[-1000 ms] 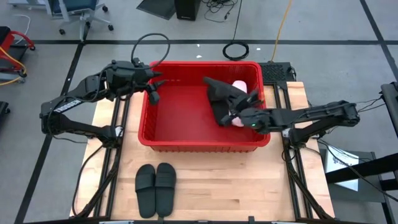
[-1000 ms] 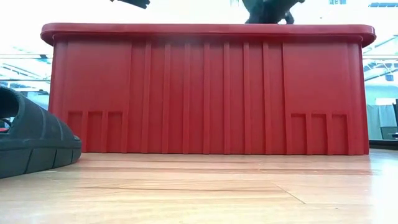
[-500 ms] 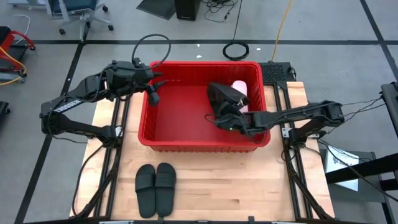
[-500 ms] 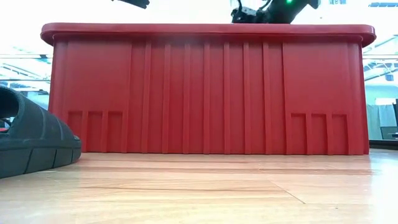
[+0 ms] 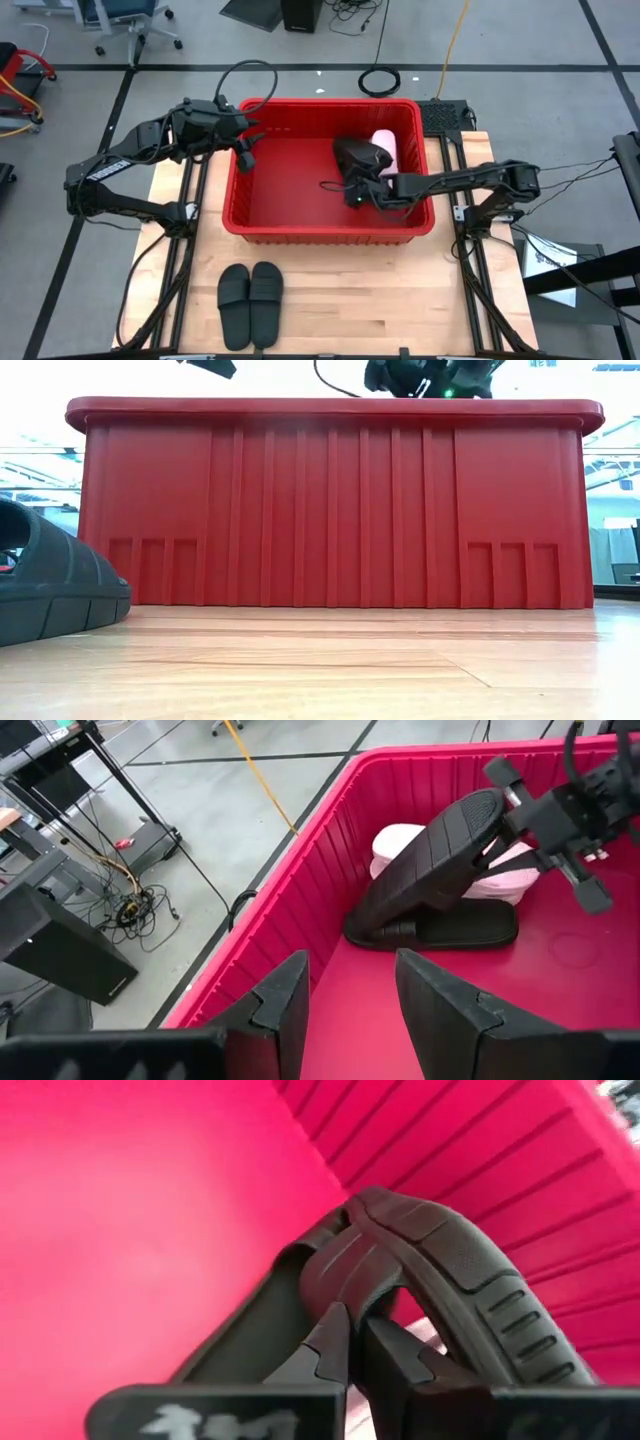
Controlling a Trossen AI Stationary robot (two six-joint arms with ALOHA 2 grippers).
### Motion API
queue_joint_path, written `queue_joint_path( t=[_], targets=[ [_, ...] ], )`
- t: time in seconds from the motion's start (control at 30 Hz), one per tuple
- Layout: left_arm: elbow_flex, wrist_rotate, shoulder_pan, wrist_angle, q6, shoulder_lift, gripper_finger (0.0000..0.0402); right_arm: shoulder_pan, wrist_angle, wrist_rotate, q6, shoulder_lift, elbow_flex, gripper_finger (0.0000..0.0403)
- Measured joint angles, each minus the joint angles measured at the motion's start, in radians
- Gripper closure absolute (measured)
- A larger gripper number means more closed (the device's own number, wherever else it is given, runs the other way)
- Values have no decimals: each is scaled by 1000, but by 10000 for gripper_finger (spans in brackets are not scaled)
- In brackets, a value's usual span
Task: Pick and place slides into bin
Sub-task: Stack the black slide on top of the black slide in the red bin
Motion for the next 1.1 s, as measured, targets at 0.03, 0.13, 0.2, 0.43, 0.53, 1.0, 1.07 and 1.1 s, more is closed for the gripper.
queue_joint_path(
  t=[0.03,0.13,0.2,0.43,0.53,1.0,1.07,1.1],
  targets=[
    [0,1,0,0,2,0,254,-2,2,-20,8,8,1,394],
    [0,1,0,-1,3,0,254,-6,7,-87,36,33,1,382],
    [0,1,0,-1,3,0,254,-7,20,-130,51,38,1,374],
    [0,2,0,-1,4,0,254,-7,22,-159,72,31,-1,354],
    [0,1,0,-1,4,0,254,-7,22,-164,72,20,-1,348],
    [0,1,0,-1,3,0,254,-7,-42,-346,77,-33,-1,232],
    [0,1,0,0,3,0,254,-6,-64,-381,93,-33,-1,201],
    [0,1,0,0,3,0,254,-5,-67,-398,102,-33,-1,186]
  ],
)
